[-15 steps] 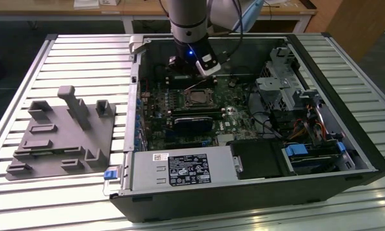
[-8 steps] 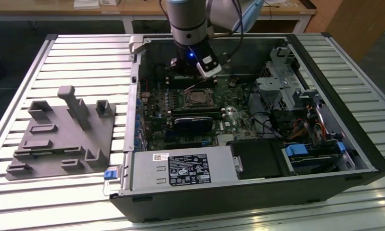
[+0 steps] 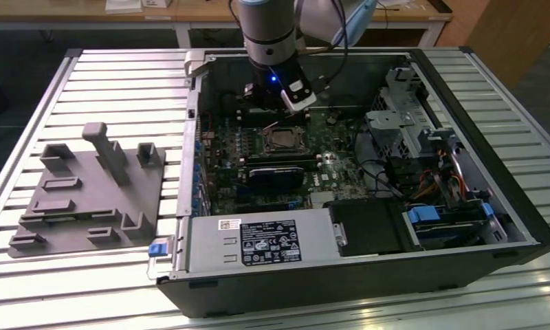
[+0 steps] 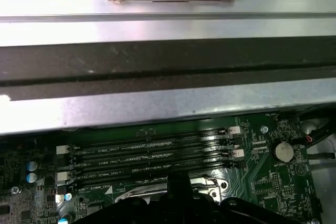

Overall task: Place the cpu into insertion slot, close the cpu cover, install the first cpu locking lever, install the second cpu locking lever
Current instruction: 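Install the first cpu locking lever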

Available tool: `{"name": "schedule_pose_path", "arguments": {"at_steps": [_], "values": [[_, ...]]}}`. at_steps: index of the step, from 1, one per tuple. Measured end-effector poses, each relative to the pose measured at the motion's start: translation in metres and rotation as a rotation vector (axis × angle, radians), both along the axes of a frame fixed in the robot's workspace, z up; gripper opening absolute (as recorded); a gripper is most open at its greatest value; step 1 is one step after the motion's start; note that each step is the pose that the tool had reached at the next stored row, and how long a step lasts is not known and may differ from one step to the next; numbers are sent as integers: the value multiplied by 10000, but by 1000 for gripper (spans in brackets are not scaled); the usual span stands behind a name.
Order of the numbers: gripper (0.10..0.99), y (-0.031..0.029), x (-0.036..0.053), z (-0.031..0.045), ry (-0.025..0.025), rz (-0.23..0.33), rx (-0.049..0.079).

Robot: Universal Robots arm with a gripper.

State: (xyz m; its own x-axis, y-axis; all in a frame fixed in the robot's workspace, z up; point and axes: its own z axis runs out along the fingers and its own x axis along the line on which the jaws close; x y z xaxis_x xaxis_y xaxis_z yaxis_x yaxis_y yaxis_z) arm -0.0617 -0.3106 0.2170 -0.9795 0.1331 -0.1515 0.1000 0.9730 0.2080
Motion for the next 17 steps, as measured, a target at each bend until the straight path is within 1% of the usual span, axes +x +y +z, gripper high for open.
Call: {"name": "schedule_pose_path", "arguments": {"at_steps": [2, 3, 7, 9, 11, 14, 17], "values": [[106, 0, 0, -1, -8, 1, 0], [106, 1, 0, -4, -44, -1, -8], [106, 1, 0, -30, -279, 1, -43], [106, 4, 0, -37, -340, 1, -75], [106, 11, 0, -40, -355, -82, -149], [106, 12, 0, -45, -354, -466, -187], [106, 27, 0, -49, -354, -694, -202]]}}
